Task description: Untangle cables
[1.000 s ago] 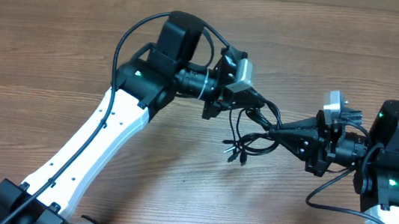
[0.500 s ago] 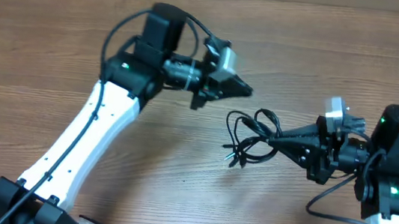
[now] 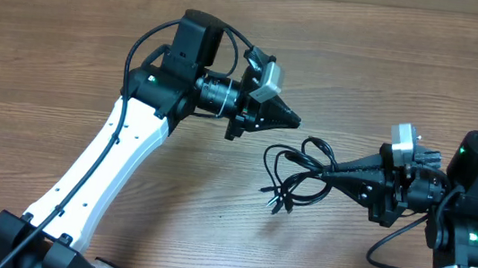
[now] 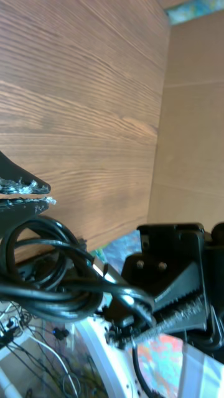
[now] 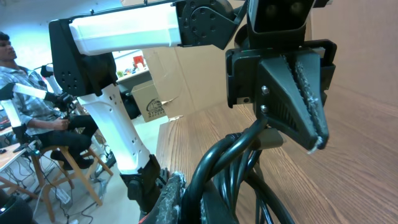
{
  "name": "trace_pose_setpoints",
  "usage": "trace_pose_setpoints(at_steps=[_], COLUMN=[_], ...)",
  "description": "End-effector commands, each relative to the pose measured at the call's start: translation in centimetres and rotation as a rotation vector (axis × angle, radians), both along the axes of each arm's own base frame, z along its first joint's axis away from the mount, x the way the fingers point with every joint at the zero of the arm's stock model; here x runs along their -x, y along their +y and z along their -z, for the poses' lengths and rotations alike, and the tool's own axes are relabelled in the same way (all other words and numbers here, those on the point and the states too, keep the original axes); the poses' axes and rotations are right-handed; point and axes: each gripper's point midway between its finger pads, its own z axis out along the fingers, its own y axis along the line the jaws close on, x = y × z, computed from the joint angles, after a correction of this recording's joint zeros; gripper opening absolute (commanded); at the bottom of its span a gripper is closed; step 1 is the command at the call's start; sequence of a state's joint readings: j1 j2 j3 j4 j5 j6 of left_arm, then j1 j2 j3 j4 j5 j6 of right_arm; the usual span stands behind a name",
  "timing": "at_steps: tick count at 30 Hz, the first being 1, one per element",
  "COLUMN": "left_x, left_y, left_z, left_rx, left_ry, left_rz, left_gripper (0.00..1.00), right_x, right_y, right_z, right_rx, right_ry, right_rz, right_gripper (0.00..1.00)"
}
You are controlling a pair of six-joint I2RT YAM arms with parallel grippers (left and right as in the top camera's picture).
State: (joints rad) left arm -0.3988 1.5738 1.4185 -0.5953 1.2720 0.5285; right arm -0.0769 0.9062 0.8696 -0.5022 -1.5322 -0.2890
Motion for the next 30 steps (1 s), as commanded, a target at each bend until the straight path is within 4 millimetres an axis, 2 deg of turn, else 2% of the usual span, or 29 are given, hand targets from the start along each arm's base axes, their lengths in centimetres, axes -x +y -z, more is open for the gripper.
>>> trace_pose_setpoints(at_steps=[1, 5, 8, 15, 24, 30], left_x=[0.6, 1.2, 1.2, 0.3, 0.4, 1.0], left_y=[0.4, 1.6, 1.7, 0.4, -1.6, -1.6], left_z=[-0.9, -2.4, -2.5, -0.9, -1.4, -1.9], left_rx=[0.068, 0.16, 0.164, 0.054, 0.049, 0.072], left_ry=[-0.014, -0.015, -0.015, 0.019, -0.006, 0.003], left_rz=[0.063, 0.125, 0.125, 0.044, 0.042, 0.076], left_gripper=[0.04, 0.04, 0.04, 0.04, 0.04, 0.04], right_x=[0.8, 0.7, 0.5, 0.4, 0.4, 0.3], right_y=[0.1, 0.1, 0.1, 0.1, 0.1, 0.1], right_z=[-0.9, -0.9, -0.9, -0.8, -0.8, -0.7], right_rx=[-0.014, -0.011, -0.012, -0.015, -0.015, -0.015], right_ry=[-0.033, -0.039, -0.038, -0.029, -0.025, -0.022], right_rz=[-0.035, -0.032, -0.033, -0.037, -0.036, -0.036], right_gripper=[0.04, 0.04, 0.04, 0.04, 0.04, 0.04])
